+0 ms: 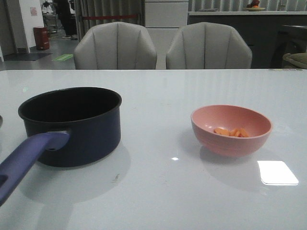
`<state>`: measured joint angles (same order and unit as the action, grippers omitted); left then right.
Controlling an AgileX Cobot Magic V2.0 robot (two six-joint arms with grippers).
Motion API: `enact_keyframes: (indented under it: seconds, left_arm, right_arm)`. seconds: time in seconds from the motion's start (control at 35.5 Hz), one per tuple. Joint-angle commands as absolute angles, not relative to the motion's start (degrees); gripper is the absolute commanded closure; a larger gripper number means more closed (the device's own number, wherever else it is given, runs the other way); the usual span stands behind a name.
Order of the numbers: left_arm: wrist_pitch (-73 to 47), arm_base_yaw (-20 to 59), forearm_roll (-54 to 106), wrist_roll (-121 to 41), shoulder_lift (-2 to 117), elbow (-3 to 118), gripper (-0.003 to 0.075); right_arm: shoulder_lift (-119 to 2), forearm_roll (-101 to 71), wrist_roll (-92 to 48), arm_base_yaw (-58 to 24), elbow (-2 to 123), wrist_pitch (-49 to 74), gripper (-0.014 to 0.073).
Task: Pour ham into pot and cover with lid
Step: 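Lift the glass lid off the pot with the left gripper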
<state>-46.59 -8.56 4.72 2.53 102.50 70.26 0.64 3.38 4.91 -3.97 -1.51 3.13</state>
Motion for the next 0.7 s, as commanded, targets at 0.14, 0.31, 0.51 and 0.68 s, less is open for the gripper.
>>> enact_keyframes:
  seconds: [0.14,0.31,0.51,0.68]
  left_arm:
    - [-41.75,-8.2,5.53,0.0,102.85,71.73,0.0297]
    - [-41.75,-7.04,5.18,-0.84,103.89,71.73,0.0194]
    - [-45.0,-4.97,2.2,-0.84,103.94,73.39,0.0127]
    - [-49.85,-4.15,0.81,-0.84,102.23,75.78,0.0116]
  right_arm:
    - [1.74,3.89,4.54,-3.72,-1.27,-1.52,0.0434]
    - [1.75,3.89,4.54,-3.72,-1.27,-1.52,0.0434]
    - [1.75,3.89,4.54,-3.72,-1.27,-1.46,0.0434]
    - [1.75,3.89,4.54,-3.72,-1.27,-1.46,0.0434]
